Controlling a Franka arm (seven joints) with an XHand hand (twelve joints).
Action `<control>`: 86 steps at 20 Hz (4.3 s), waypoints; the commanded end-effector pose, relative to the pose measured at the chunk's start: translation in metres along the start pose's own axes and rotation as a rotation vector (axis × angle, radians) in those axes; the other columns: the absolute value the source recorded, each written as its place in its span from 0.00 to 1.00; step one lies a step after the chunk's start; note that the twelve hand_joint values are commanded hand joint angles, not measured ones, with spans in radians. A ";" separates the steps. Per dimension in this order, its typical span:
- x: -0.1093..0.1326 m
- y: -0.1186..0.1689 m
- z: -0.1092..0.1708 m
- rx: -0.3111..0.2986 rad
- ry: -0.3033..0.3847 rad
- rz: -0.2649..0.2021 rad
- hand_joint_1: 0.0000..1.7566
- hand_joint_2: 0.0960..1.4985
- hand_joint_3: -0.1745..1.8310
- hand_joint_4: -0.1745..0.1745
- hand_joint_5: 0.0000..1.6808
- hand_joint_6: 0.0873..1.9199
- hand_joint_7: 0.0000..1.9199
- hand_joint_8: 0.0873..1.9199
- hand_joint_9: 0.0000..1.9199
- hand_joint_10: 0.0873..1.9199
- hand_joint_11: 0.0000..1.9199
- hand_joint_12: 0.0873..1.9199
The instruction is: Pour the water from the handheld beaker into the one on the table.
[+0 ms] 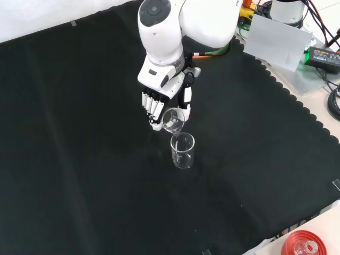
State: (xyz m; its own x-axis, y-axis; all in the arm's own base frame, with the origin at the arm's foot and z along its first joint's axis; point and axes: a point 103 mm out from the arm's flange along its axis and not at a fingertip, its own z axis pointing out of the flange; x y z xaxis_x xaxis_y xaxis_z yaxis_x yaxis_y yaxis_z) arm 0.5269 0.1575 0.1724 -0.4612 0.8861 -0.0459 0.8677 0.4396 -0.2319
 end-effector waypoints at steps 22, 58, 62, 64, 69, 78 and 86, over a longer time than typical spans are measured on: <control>0.013 -0.007 -0.015 0.088 -0.178 0.025 0.74 0.69 0.00 0.15 0.68 0.34 0.73 0.21 0.73 0.47 0.58 0.42; 0.035 -0.007 -0.029 0.161 -0.373 0.043 0.74 0.69 0.00 0.15 0.67 0.35 0.73 0.22 0.72 0.47 0.59 0.42; 0.035 -0.007 -0.028 0.168 -0.386 0.045 0.74 0.69 0.00 0.15 0.67 0.35 0.73 0.22 0.72 0.47 0.59 0.42; 0.035 -0.007 -0.029 0.175 -0.385 0.049 0.74 0.69 0.00 0.15 0.67 0.35 0.73 0.22 0.72 0.47 0.59 0.42; 0.035 -0.006 -0.034 0.186 -0.404 0.053 0.74 0.70 0.00 0.15 0.67 0.35 0.73 0.22 0.72 0.47 0.59 0.42; 0.039 -0.003 -0.037 0.214 -0.446 0.062 0.74 0.70 0.00 0.15 0.67 0.35 0.73 0.22 0.72 0.47 0.59 0.42; 0.042 0.000 -0.038 0.225 -0.459 0.064 0.74 0.70 0.00 0.15 0.67 0.35 0.73 0.22 0.72 0.47 0.59 0.42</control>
State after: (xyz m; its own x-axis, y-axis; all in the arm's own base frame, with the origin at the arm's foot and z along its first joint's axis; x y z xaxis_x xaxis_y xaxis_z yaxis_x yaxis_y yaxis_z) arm 0.5144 0.1991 0.2082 -0.4850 0.7388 -0.4679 0.8596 0.3046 -0.4102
